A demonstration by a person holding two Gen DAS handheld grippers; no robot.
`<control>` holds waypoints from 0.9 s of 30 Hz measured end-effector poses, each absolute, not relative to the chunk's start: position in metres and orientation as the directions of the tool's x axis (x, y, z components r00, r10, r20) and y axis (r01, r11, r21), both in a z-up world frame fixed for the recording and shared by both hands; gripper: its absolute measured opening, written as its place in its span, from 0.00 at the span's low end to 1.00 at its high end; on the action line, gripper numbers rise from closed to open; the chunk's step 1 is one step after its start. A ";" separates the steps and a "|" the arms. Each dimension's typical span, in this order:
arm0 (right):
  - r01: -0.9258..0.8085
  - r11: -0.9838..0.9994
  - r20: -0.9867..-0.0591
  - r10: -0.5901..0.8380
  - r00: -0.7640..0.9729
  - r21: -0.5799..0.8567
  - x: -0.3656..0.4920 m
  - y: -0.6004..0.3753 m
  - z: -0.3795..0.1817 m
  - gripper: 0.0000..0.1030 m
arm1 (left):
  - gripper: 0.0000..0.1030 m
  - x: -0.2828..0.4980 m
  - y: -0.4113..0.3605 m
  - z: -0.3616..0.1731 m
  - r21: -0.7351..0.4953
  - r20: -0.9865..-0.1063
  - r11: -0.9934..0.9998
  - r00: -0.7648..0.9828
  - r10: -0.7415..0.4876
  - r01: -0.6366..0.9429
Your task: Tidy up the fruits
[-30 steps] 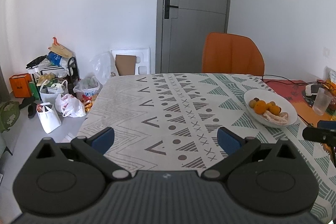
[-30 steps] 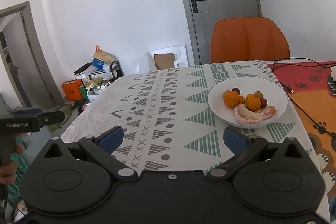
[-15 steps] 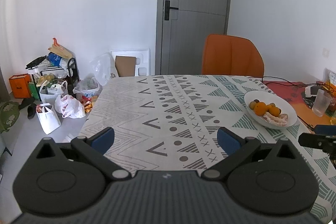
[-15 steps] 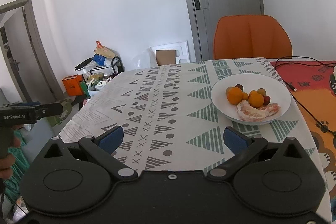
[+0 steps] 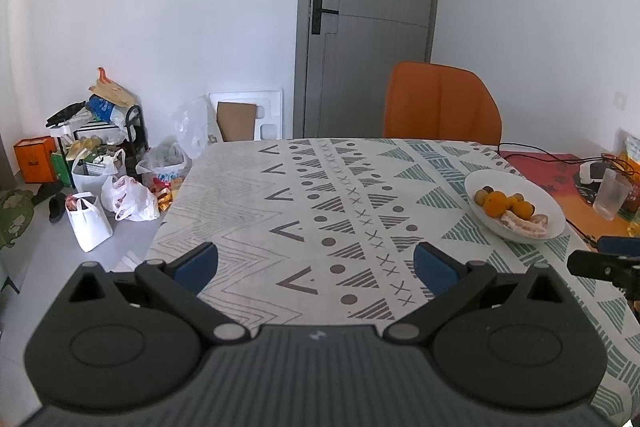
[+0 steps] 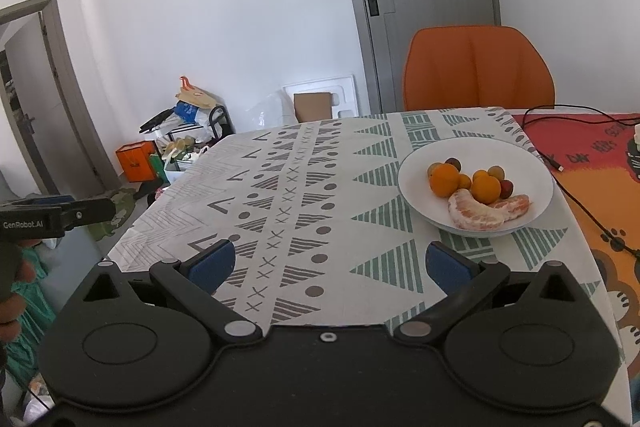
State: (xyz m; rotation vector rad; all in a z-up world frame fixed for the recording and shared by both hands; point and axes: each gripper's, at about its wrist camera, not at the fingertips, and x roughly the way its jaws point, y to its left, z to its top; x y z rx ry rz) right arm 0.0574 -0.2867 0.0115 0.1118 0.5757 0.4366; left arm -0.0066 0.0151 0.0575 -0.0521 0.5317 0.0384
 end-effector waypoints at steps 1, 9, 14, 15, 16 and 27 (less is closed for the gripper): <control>-0.366 0.904 -0.502 0.428 0.752 0.222 0.058 -0.287 0.011 1.00 | 1.00 -0.006 0.015 0.057 -0.038 -0.509 0.998 0.861 0.024 -0.050; -0.361 0.904 -0.508 0.428 0.748 0.229 0.061 -0.288 0.008 1.00 | 1.00 -0.005 0.011 0.050 -0.040 -0.522 0.998 0.853 0.016 -0.043; -0.362 0.904 -0.514 0.427 0.744 0.227 0.061 -0.286 0.005 1.00 | 1.00 -0.006 0.011 0.050 -0.044 -0.521 0.998 0.854 0.014 -0.044; -0.361 0.905 -0.515 0.425 0.745 0.225 0.062 -0.286 0.005 1.00 | 1.00 -0.006 0.011 0.050 -0.043 -0.521 0.998 0.853 0.015 -0.044; -0.361 0.905 -0.516 0.425 0.744 0.225 0.062 -0.285 0.005 1.00 | 1.00 -0.006 0.011 0.050 -0.045 -0.522 0.998 0.853 0.014 -0.044; -0.357 0.904 -0.506 0.428 0.749 0.235 0.062 -0.286 0.003 1.00 | 1.00 -0.009 0.010 0.049 -0.053 -0.525 0.998 0.851 0.007 -0.041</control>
